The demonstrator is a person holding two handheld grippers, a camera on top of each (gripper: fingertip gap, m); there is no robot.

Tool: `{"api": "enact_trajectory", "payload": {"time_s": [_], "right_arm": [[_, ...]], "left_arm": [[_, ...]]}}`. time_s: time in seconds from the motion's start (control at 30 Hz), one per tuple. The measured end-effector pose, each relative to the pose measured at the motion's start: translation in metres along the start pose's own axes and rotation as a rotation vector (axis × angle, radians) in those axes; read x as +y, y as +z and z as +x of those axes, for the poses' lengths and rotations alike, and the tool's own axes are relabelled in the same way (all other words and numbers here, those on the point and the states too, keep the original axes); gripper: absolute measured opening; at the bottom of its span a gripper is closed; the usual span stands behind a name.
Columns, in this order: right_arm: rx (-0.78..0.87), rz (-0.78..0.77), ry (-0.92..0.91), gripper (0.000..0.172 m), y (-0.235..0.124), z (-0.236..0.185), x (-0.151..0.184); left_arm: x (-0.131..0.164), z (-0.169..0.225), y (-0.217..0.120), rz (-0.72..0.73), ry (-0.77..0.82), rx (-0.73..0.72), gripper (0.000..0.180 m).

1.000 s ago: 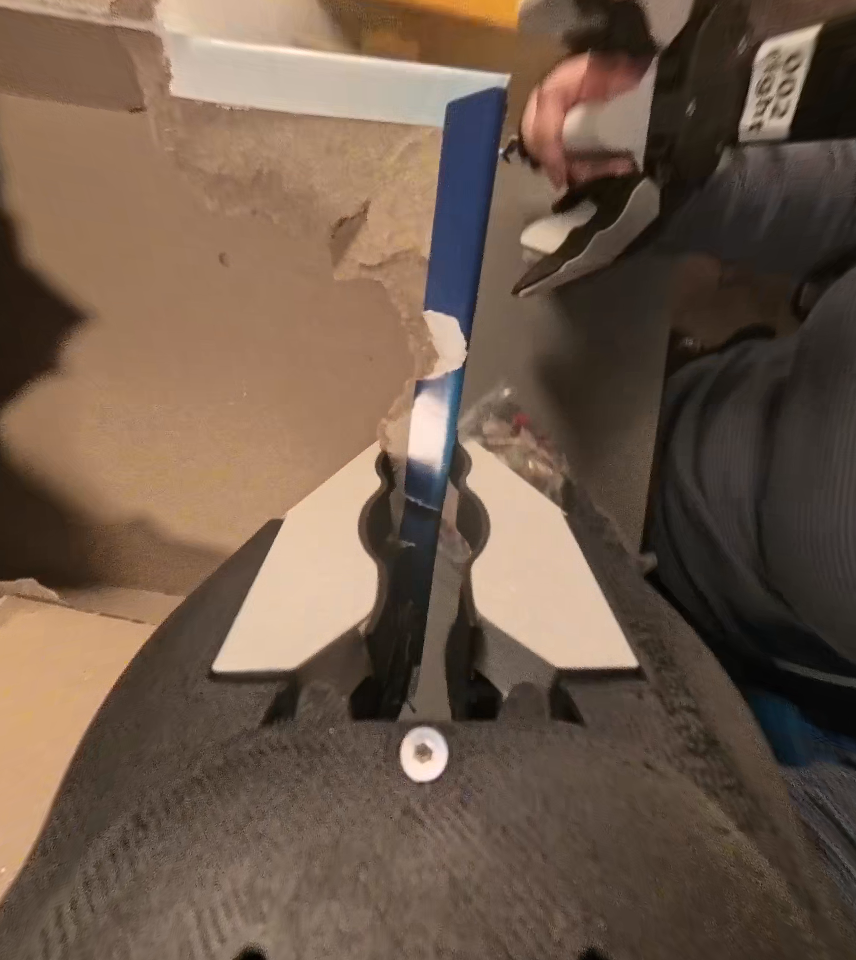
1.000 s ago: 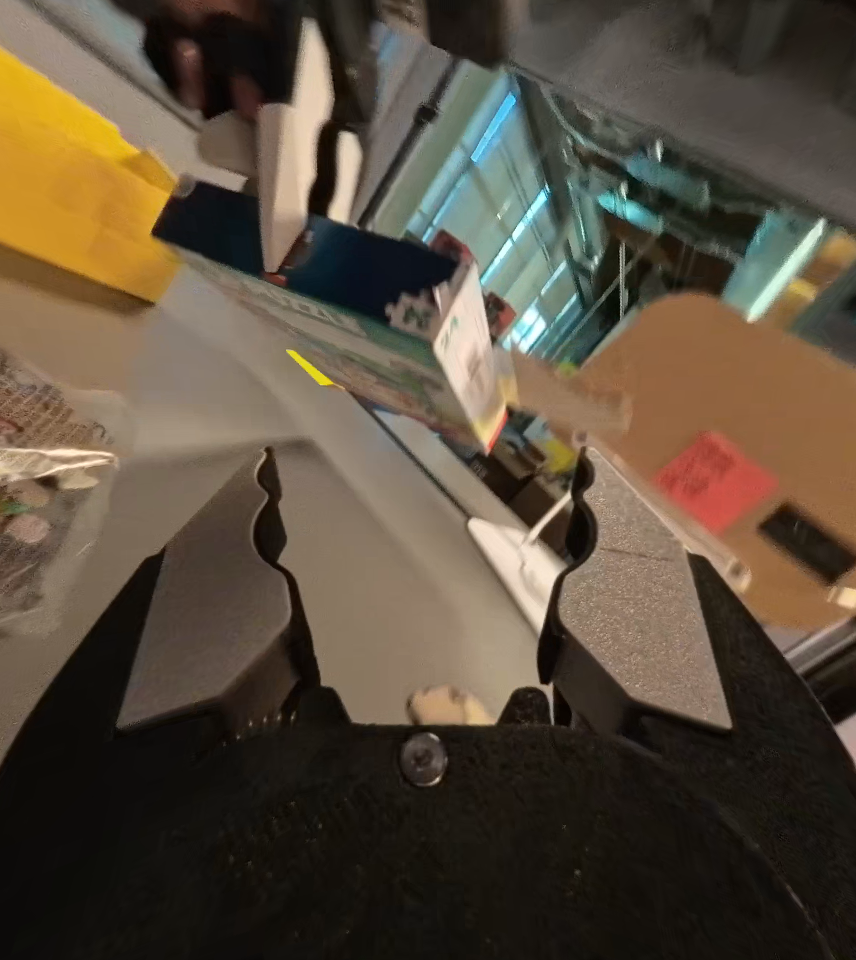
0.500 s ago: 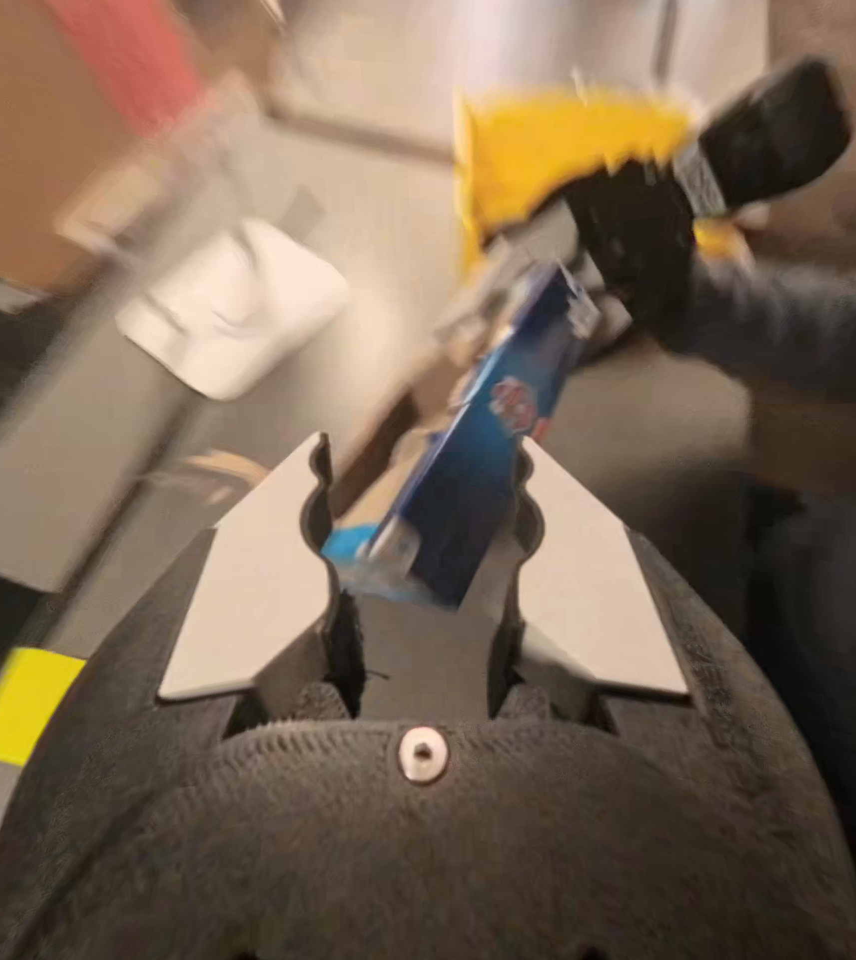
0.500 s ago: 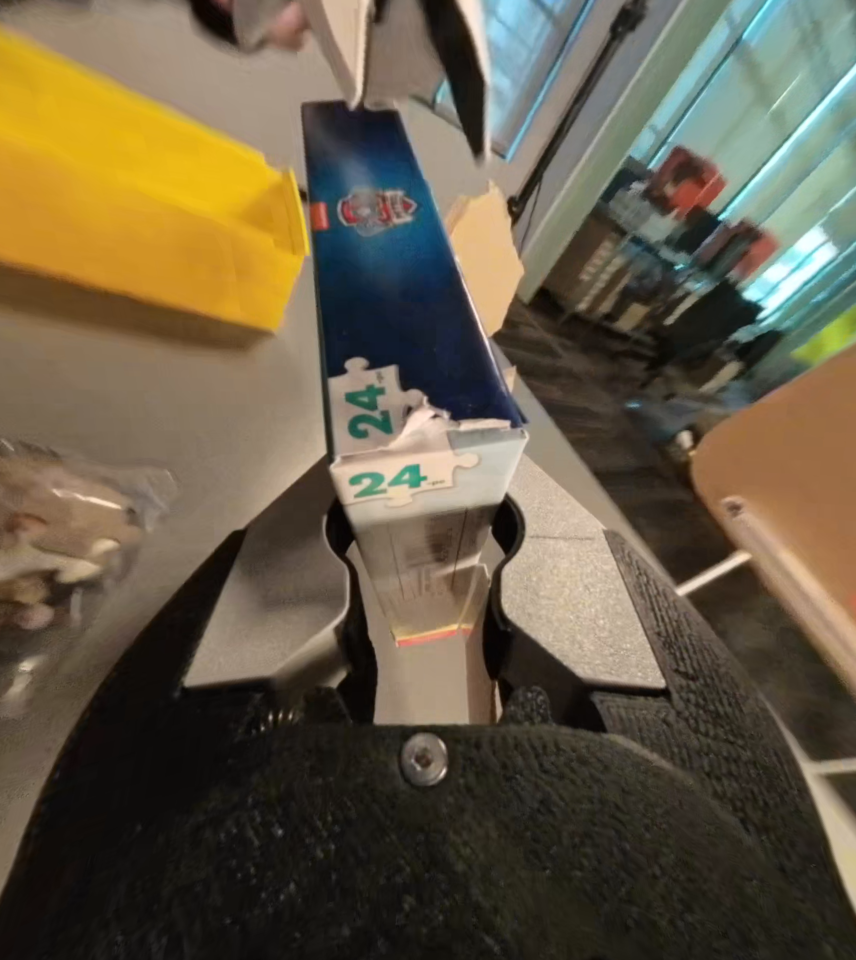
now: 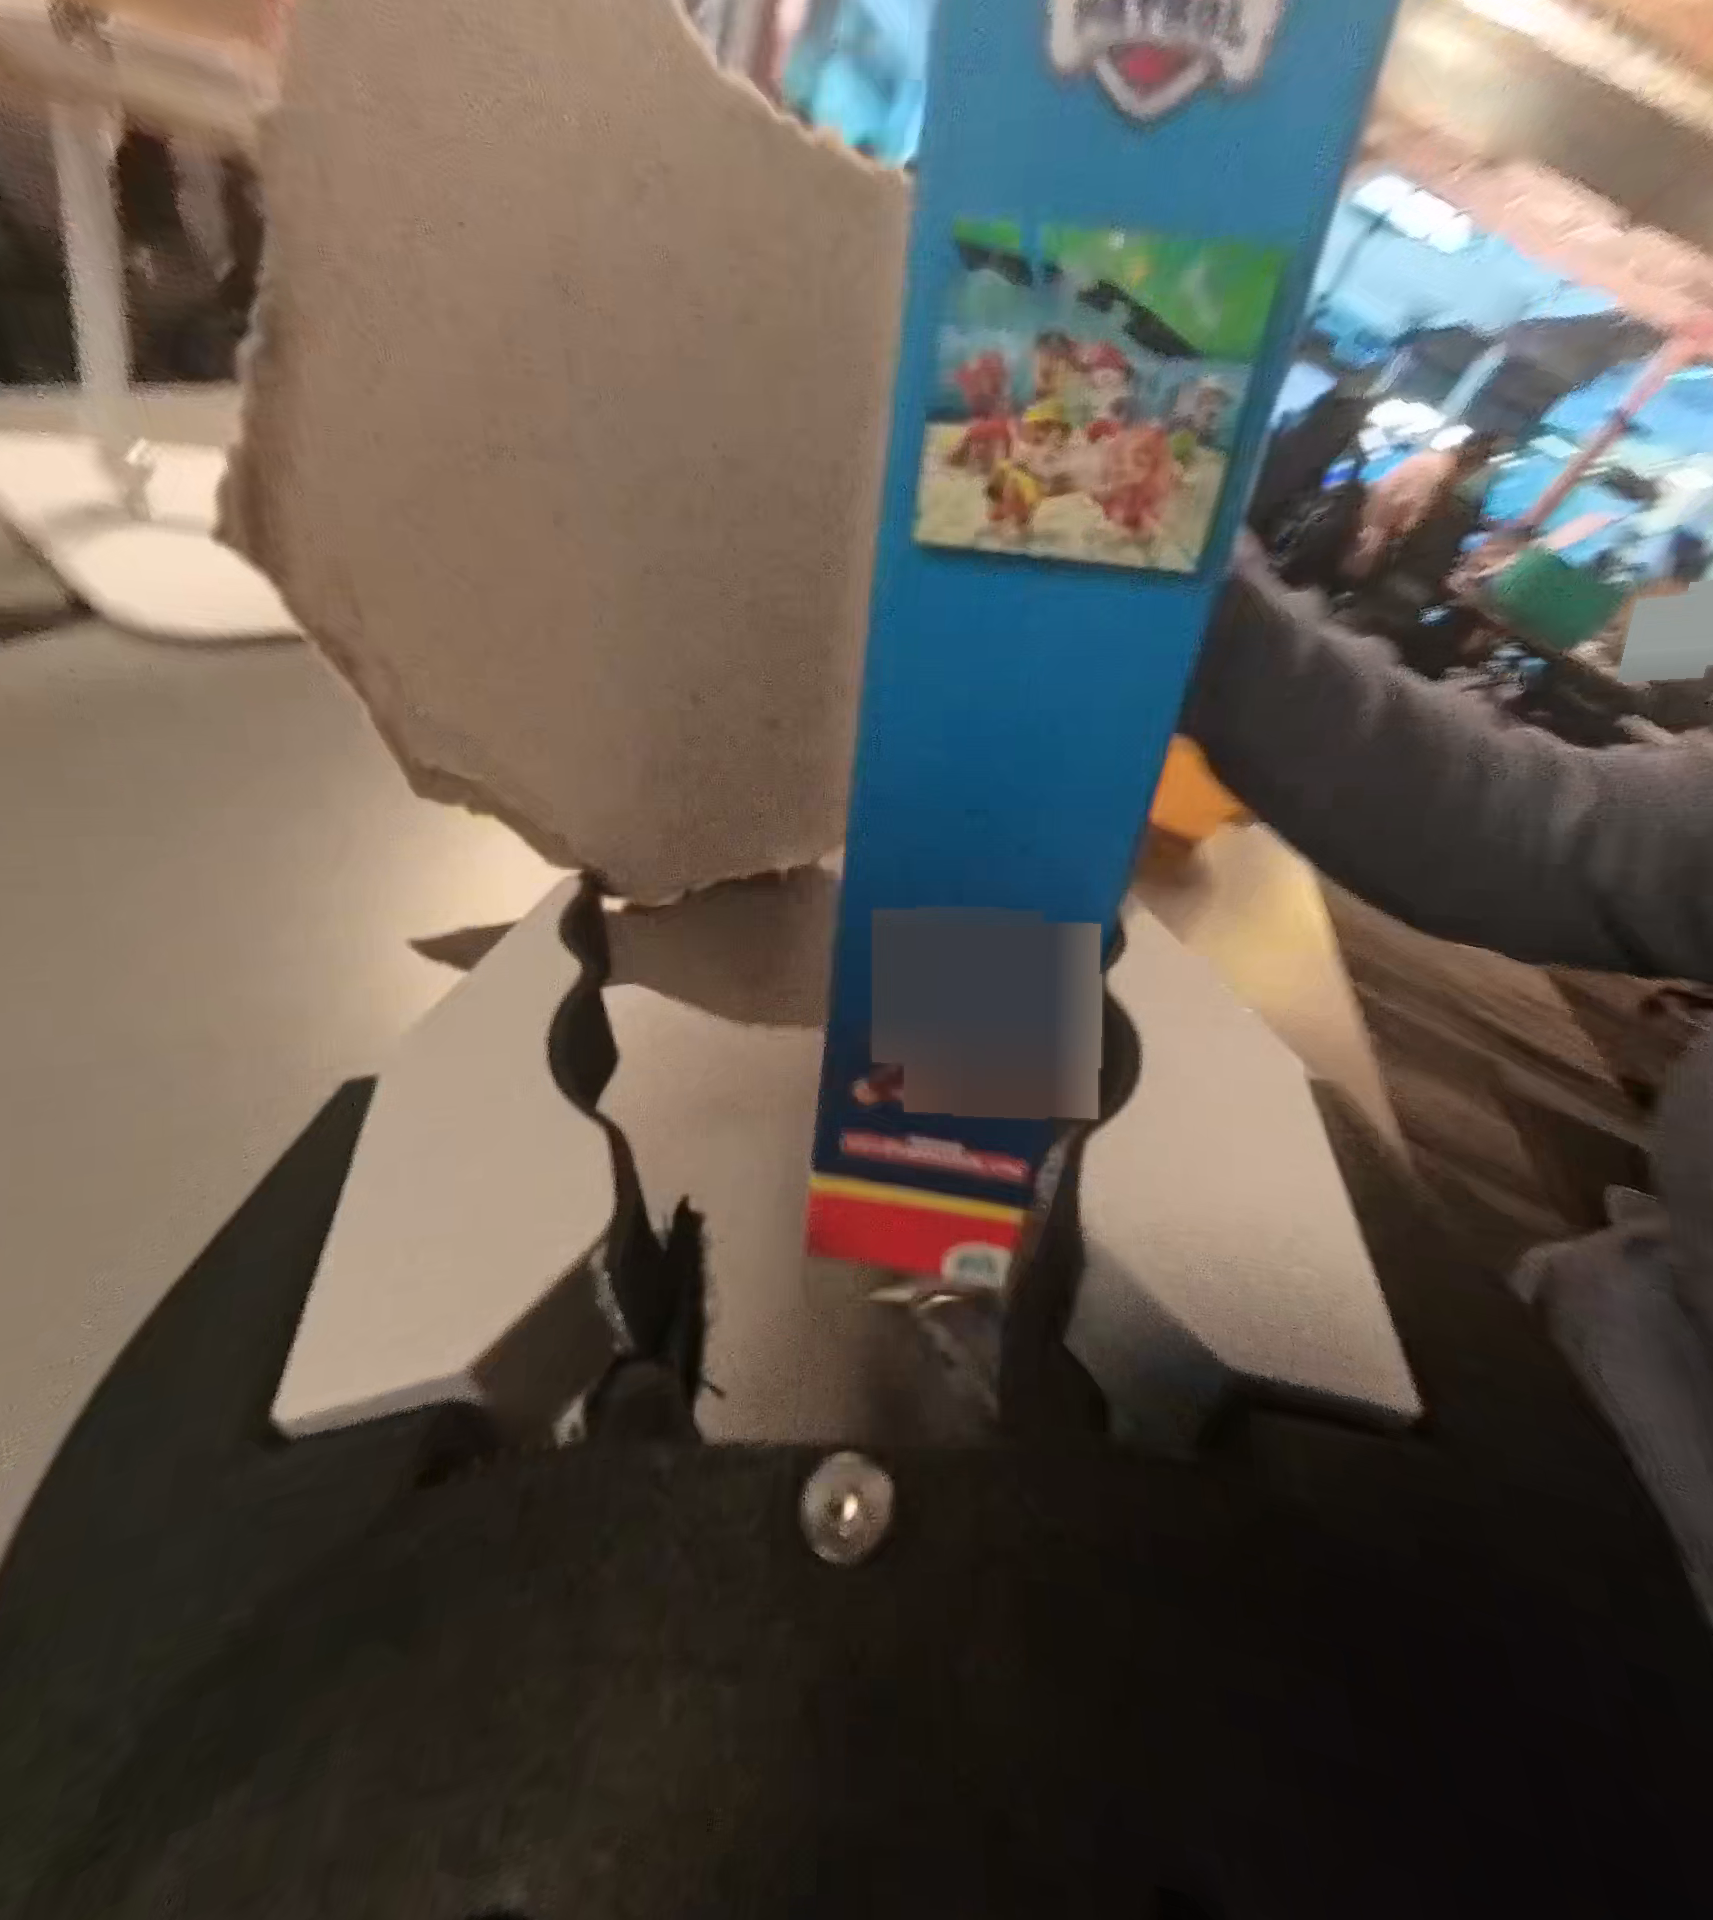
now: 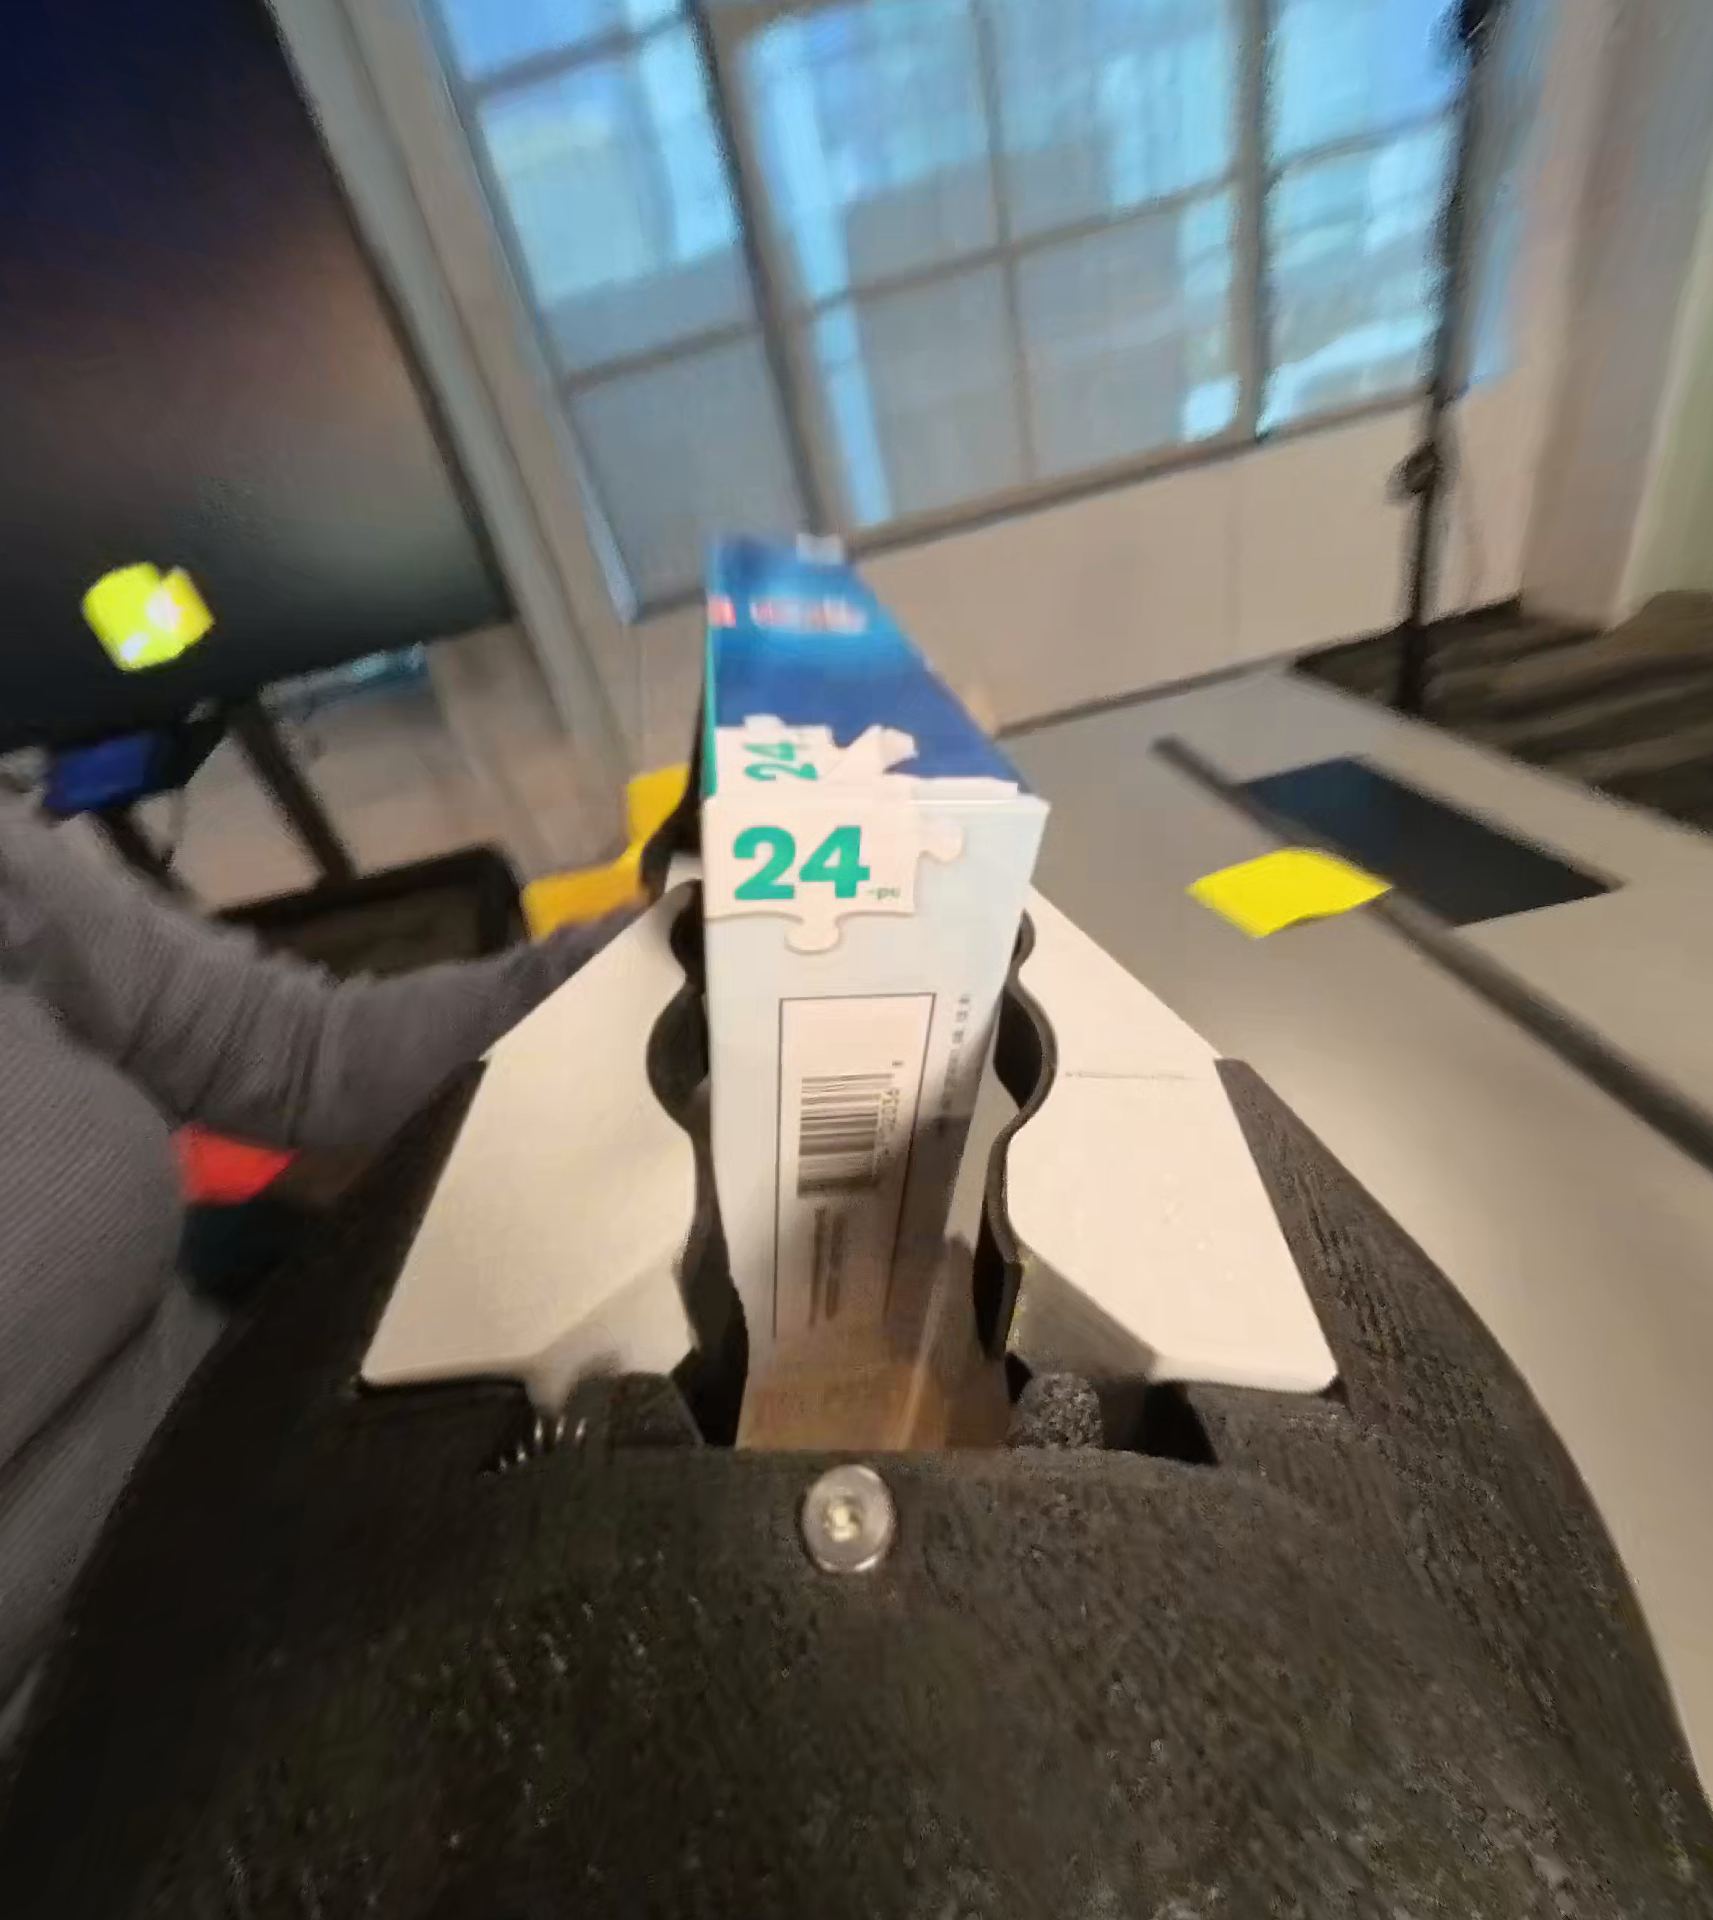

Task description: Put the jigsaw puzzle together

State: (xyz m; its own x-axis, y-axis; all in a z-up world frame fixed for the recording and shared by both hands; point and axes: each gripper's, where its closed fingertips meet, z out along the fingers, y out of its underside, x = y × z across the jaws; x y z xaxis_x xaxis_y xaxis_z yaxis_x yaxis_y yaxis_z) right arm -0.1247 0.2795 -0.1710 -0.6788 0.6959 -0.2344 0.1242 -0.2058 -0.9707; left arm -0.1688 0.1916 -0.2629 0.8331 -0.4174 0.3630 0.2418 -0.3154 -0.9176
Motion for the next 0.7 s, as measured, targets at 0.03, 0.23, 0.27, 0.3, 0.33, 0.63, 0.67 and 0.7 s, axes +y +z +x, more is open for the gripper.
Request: {"api": "enact_trajectory", "payload": {"time_s": [0.03, 0.23, 0.27, 0.3, 0.33, 0.63, 0.67, 0.7], "right_arm": [[0.057, 0.080, -0.017, 0.054, -0.004, 0.007, -0.009], [0.279, 0.435, 0.013, 0.056, -0.037, 0.042, -0.026], [0.271, 0.454, 0.029, 0.056, -0.039, 0.044, -0.027], [0.261, 0.447, 0.046, 0.056, -0.038, 0.046, -0.026], [0.261, 0.436, 0.057, 0.055, -0.037, 0.049, -0.025], [0.168, 0.197, 0.251, 0.056, 0.025, 0.087, 0.005], [0.203, 0.150, 0.234, 0.061, 0.034, 0.096, 0.011], [0.277, 0.110, 0.192, 0.070, 0.038, 0.108, 0.016]], "left_arm": [[0.006, -0.014, 0.002, -0.022, -0.034, -0.061, 0.082], [-0.030, -0.059, -0.026, 0.386, -0.408, -0.001, 0.000], [-0.028, -0.064, -0.027, 0.397, -0.417, -0.010, 0.000], [-0.025, -0.066, -0.026, 0.386, -0.413, -0.015, 0.000], [-0.021, -0.064, -0.022, 0.364, -0.393, -0.010, 0.000], [0.002, -0.084, 0.021, 0.014, -0.221, -0.102, 0.093], [0.003, -0.092, 0.021, -0.006, -0.227, -0.146, 0.093], [0.001, -0.099, 0.019, 0.003, -0.230, -0.182, 0.092]]}}
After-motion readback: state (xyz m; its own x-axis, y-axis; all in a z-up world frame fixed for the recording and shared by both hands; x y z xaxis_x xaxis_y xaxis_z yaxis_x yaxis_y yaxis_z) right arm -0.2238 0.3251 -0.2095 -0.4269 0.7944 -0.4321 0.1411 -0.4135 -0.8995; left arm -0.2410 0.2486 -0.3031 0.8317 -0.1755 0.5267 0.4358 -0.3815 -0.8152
